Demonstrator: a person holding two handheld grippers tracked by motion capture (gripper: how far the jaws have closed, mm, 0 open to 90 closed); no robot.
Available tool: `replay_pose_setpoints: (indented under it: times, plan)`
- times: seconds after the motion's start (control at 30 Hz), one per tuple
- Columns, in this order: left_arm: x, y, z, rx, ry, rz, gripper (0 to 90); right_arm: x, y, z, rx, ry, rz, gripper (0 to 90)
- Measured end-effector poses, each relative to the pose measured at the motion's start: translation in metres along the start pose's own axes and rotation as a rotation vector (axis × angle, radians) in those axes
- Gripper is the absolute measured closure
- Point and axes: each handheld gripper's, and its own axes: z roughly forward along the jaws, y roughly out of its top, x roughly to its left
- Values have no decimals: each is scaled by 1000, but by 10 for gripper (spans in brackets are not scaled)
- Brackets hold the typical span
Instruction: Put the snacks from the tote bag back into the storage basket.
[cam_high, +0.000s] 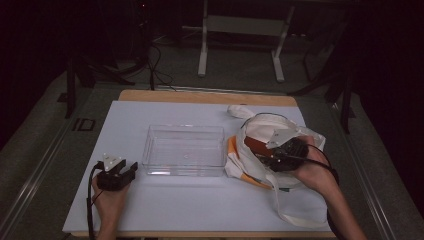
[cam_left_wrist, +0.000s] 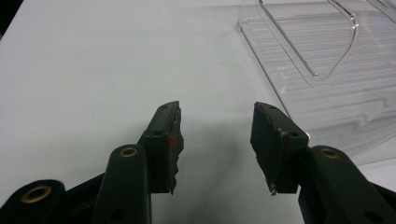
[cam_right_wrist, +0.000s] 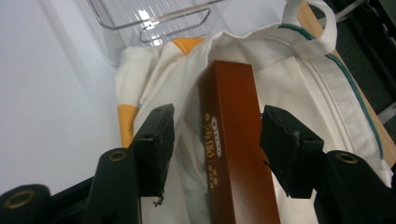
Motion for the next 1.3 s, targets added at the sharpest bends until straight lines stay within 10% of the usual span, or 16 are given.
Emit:
replay_pose_setpoints:
  times: [1.3]
  plan:
    - [1,0,0,-5,2,-10,522,-49,-43,16,234,20,79,399]
